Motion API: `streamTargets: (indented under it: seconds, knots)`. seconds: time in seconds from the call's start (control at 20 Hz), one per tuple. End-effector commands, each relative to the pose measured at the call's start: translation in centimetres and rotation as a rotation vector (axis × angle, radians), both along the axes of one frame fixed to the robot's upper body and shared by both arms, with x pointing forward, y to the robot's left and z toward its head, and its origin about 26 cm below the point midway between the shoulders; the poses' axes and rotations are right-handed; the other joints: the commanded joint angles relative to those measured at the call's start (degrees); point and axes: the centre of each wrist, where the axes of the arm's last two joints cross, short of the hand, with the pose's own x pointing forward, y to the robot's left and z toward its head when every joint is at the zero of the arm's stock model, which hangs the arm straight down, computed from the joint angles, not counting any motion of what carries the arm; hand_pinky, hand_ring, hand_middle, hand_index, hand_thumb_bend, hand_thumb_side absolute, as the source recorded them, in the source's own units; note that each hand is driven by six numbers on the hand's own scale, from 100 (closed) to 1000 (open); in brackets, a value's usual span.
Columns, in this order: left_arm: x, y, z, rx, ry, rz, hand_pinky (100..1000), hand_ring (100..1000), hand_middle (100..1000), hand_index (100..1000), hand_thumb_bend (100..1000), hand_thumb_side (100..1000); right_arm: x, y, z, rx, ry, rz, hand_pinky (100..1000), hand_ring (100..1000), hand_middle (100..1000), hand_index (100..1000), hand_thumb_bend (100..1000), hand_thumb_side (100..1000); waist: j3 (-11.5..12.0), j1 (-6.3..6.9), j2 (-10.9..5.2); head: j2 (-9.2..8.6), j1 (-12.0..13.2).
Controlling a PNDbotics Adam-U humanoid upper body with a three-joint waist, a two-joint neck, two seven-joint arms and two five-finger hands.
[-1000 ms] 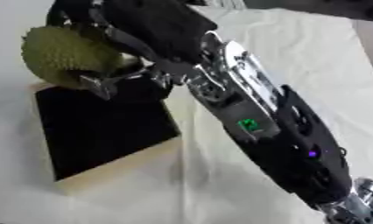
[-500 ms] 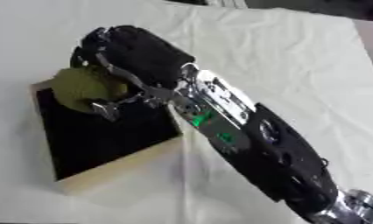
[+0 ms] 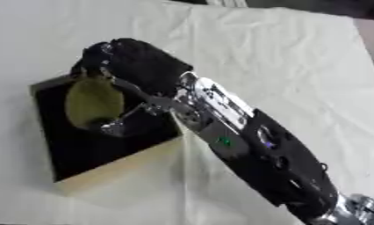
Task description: Pick up objects on the table and place them in the box.
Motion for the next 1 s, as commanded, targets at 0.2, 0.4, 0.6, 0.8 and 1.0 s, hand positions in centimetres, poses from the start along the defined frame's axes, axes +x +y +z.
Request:
streamTargets:
  seconds: [0.2, 0.4, 0.6, 0.8, 1.0]
  knots:
    - [-0.2, 0.2, 0.7, 0.013, -0.02, 0.007, 499, 505, 575, 701, 240, 588, -0.1, -0.6, 1.1, -0.129, -0.05, -0.018, 807, 702, 753, 877, 508, 414, -0.11, 0.7, -1.03, -0.05, 0.21]
    - [-0.2, 0.2, 0.7, 0.013, -0.02, 0.006, 499, 505, 575, 701, 240, 587, -0.2, -0.9, 1.4, -0.146, -0.068, -0.025, 808, 704, 752, 876, 511, 413, -0.25, 0.79, -1.05, -0.1, 0.21]
    - [-0.2, 0.2, 0.7, 0.012, -0.02, 0.006, 499, 505, 575, 701, 240, 587, -0.7, -1.4, 2.3, -0.068, -0.108, -0.034, 799, 671, 728, 865, 481, 358, -0.42, 0.91, -1.06, -0.27, 0.24]
    - [-0.2, 0.2, 0.7, 0.012, -0.02, 0.007, 499, 505, 575, 701, 240, 588, -2.0, -2.8, 4.2, 0.144, -0.188, -0.041, 773, 595, 687, 833, 443, 218, -0.66, 0.99, -1.05, -0.51, 0.42]
    - [-0.3, 0.2, 0.7, 0.012, -0.019, 0.01, 499, 506, 575, 701, 241, 588, -3.9, -4.9, 6.4, 0.429, -0.25, -0.018, 753, 570, 670, 819, 430, 115, -0.99, 1.08, -1.06, -0.72, 0.82]
